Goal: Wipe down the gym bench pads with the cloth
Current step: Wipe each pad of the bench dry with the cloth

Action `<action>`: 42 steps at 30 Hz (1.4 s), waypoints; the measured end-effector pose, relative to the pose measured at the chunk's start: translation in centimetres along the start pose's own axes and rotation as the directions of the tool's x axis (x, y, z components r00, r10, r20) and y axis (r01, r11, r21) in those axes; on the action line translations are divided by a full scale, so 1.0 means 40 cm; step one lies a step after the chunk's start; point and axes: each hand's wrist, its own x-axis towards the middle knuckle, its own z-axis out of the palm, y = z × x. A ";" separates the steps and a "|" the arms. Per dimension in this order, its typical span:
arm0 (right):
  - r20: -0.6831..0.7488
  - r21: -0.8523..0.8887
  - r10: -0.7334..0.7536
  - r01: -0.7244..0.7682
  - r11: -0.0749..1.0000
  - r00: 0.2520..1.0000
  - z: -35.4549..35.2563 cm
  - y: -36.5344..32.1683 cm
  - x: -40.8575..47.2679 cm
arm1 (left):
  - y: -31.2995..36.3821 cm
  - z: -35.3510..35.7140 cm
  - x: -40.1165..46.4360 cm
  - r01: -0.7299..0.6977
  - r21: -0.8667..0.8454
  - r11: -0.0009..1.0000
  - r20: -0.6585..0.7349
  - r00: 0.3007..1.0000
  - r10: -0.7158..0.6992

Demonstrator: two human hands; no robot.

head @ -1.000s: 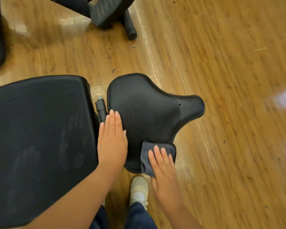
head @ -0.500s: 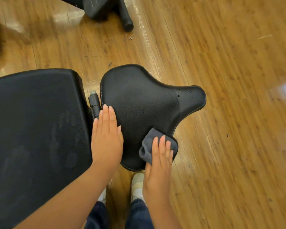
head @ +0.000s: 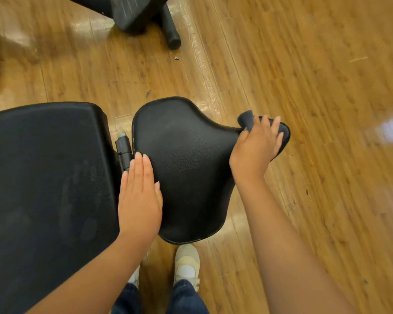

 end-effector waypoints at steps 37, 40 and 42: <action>0.423 -0.149 -0.480 0.582 0.799 0.768 0.220 -0.431 0.025 | -0.002 0.014 0.007 0.026 0.002 1.000 0.033 0.999 -0.026; 0.438 -0.134 -0.585 0.693 0.708 0.682 0.216 -0.418 0.017 | -0.001 0.011 0.006 0.030 -0.014 0.999 0.032 0.999 -0.029; 0.434 -0.109 -0.634 0.736 0.669 0.640 0.209 -0.412 0.017 | 0.001 0.007 0.006 0.037 -0.026 0.999 0.036 0.999 -0.036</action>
